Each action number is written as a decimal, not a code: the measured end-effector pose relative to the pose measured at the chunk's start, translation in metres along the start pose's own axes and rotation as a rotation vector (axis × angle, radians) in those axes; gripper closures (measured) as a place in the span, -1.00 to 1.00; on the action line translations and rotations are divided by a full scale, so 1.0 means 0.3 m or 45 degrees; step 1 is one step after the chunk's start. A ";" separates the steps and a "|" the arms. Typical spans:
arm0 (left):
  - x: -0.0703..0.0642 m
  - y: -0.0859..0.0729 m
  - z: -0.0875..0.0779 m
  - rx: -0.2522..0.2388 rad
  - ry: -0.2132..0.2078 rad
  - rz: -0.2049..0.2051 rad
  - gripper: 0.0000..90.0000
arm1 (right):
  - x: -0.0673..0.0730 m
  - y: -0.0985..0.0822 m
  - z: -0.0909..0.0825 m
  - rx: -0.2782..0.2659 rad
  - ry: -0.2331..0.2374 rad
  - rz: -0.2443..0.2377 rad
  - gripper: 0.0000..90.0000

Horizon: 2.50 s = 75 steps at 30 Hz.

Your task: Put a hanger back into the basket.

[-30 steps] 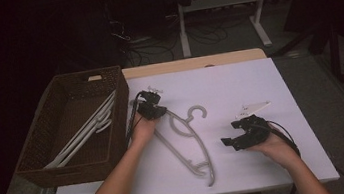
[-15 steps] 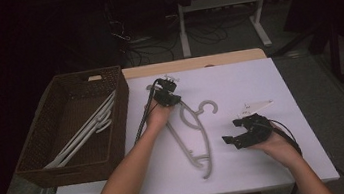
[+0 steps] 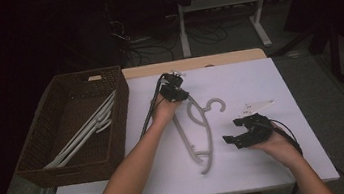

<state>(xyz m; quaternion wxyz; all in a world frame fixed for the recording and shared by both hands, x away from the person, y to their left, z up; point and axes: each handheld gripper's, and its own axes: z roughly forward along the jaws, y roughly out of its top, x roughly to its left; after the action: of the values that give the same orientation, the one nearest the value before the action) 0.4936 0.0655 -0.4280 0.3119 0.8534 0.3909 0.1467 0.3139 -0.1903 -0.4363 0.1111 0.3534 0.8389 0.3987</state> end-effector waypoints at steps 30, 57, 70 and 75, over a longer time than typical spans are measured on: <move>0.107 -0.099 -0.002 0.136 0.119 -0.157 0.29 | -0.009 -0.003 -0.008 -0.006 -0.039 0.014 -0.47; -0.143 -0.022 0.047 0.086 -0.250 0.087 0.81 | -0.016 0.001 -0.016 -0.025 -0.051 0.023 -0.47; -0.234 -0.039 0.021 0.060 -0.391 0.132 0.34 | -0.023 0.015 -0.037 -0.029 -0.064 0.016 -0.36; -0.183 -0.084 -0.110 0.007 -0.445 0.157 -0.12 | -0.071 0.079 -0.030 -0.011 -0.071 0.040 0.12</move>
<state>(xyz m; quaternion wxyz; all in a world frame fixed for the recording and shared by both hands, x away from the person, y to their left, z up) 0.4271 0.0503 -0.4195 0.3632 0.8891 0.2783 0.0140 0.3372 -0.1999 -0.4148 0.1298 0.3769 0.8281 0.3941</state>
